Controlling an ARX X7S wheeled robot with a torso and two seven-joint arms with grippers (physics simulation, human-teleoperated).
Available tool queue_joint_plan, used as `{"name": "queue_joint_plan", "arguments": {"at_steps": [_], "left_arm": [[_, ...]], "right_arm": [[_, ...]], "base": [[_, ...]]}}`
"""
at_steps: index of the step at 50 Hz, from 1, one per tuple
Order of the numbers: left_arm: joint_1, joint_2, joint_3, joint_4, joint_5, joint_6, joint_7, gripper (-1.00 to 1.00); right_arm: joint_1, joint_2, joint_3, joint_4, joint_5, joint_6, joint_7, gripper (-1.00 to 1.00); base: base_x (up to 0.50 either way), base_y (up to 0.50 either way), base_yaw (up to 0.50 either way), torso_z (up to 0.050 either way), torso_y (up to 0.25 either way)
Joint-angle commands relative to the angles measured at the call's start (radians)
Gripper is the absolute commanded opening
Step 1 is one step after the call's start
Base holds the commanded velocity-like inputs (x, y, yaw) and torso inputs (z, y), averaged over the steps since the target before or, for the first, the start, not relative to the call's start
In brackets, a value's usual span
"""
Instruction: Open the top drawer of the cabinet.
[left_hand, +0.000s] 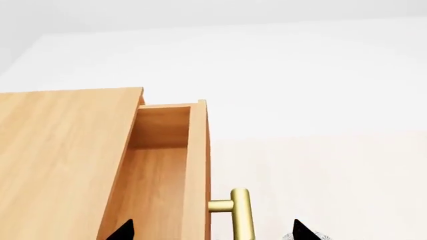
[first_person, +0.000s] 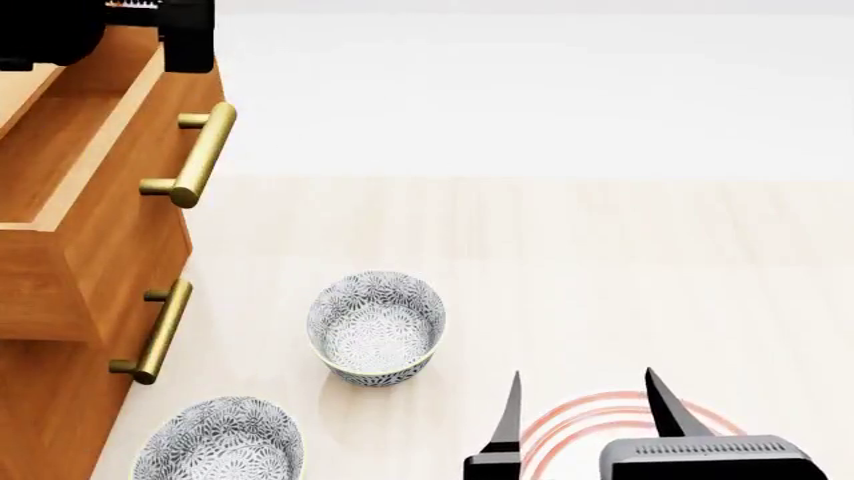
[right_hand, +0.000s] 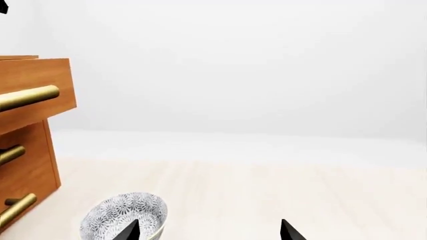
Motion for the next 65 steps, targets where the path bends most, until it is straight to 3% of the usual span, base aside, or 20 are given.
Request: {"name": "queue_joint_plan", "arguments": {"at_steps": [1, 37, 65], "left_arm": [[0.052, 0.014, -0.093, -0.007, 0.088, 0.023, 0.035, 1.00], [0.183, 0.004, -0.338, -0.007, 0.283, 0.044, 0.104, 1.00], [0.215, 0.028, -0.492, -0.007, 0.303, 0.027, 0.141, 1.00]], "right_arm": [[-0.003, -0.010, 0.016, -0.013, -0.018, -0.001, -0.016, 1.00], [-0.015, -0.004, 0.009, 0.001, -0.020, -0.022, -0.016, 1.00], [-0.016, 0.002, 0.004, 0.005, -0.016, -0.028, -0.014, 1.00]], "base": [[0.00, 0.00, 0.00, 0.000, 0.000], [0.00, 0.00, 0.00, 0.000, 0.000], [0.00, 0.00, 0.00, 0.000, 0.000]]}}
